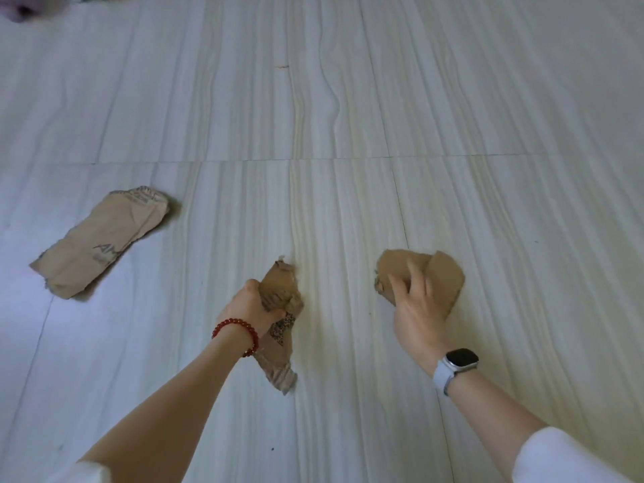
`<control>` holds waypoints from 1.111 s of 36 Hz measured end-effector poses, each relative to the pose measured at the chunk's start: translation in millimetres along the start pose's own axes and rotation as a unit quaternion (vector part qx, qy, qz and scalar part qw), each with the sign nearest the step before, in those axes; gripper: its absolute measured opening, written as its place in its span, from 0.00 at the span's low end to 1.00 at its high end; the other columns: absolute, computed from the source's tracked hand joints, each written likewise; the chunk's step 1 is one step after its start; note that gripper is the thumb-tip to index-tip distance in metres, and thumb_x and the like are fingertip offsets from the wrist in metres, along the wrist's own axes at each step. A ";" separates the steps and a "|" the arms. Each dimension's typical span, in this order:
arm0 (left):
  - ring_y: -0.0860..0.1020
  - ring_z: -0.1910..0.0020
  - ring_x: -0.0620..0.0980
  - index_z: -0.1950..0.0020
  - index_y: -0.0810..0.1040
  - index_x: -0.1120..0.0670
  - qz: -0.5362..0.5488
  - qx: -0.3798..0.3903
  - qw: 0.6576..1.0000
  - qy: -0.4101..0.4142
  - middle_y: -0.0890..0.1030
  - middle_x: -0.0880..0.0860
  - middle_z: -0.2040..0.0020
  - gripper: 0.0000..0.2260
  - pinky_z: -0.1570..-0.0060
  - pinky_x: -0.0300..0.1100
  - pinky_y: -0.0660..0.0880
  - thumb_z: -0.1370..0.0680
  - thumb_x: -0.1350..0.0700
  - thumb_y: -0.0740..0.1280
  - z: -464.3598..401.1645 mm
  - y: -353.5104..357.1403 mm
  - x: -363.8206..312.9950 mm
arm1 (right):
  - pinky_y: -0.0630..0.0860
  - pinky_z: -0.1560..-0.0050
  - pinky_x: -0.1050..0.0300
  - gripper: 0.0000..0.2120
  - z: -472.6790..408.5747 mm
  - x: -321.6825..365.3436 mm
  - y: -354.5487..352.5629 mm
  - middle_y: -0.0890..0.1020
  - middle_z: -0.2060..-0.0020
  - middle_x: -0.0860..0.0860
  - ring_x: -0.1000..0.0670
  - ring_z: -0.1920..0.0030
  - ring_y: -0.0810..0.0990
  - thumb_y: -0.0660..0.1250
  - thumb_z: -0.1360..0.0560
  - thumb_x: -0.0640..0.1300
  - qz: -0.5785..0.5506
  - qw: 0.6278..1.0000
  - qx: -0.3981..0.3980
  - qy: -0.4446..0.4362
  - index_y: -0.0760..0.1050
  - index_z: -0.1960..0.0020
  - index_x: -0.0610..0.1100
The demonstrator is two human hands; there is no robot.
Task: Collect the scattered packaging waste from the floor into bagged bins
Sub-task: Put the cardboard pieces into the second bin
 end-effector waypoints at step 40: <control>0.72 0.39 0.54 0.30 0.63 0.48 -0.091 -0.270 0.922 -0.263 0.74 0.51 0.36 0.21 0.44 0.48 0.69 0.23 0.49 0.58 489.0 -282.4 555.4 | 0.72 0.61 0.52 0.14 364.4 733.3 -165.8 0.82 0.61 0.45 0.44 0.65 0.74 0.58 0.23 0.38 -0.252 0.769 0.054 -0.585 0.74 0.39 0.44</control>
Point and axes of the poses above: each hand's wrist, its own z-axis away from the middle knuckle, its own y-axis out of the palm, x = y × z, the point moved 6 cm from there along -z, towards the middle knuckle
